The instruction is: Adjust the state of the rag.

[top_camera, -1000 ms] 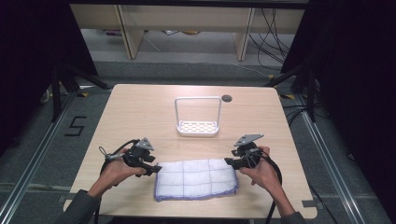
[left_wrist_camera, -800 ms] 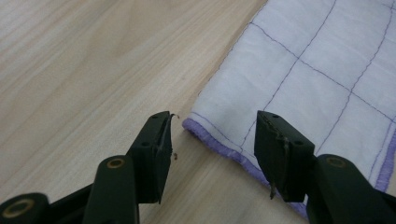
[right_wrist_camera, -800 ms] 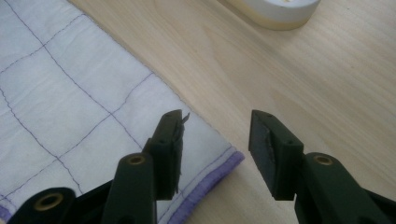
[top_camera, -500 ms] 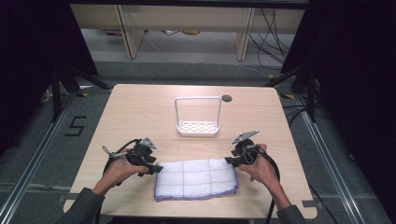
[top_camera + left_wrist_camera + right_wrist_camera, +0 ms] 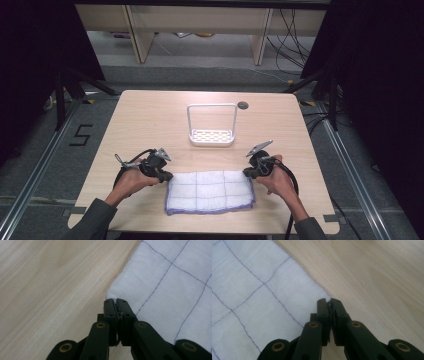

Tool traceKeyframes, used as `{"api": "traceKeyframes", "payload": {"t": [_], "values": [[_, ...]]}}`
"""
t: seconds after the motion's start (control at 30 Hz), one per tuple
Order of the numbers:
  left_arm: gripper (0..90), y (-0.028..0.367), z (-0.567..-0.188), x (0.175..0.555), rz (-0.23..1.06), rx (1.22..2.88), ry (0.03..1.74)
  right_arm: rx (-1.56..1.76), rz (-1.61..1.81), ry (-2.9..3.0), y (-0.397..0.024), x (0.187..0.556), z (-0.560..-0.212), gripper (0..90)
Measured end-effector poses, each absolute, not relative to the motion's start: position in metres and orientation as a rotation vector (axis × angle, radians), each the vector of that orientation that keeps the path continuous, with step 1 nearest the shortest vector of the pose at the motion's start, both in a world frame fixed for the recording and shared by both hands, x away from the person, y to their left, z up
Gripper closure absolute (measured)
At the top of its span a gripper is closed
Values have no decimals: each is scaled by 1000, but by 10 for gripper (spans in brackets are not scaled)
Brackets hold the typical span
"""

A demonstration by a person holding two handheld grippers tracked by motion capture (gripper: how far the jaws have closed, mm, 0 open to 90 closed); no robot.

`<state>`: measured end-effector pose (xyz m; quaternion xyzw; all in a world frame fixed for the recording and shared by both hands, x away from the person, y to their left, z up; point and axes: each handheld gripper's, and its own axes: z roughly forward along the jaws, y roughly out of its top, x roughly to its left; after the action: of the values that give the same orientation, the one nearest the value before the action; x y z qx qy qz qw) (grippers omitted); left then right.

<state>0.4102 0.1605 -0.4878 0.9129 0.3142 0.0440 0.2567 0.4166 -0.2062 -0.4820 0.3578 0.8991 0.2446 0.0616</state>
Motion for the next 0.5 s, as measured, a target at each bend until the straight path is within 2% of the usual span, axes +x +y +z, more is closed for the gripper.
{"api": "traceKeyframes", "payload": {"t": [0.13,0.2,0.5], "values": [[877,156,-487,413,143,2469,865,1090,741,2711,-206,408,-479,878],[878,153,-485,419,173,2484,819,1094,754,2710,-208,399,-477,878],[876,119,-479,439,251,2527,738,1156,824,2691,-225,349,-486,876]]}}
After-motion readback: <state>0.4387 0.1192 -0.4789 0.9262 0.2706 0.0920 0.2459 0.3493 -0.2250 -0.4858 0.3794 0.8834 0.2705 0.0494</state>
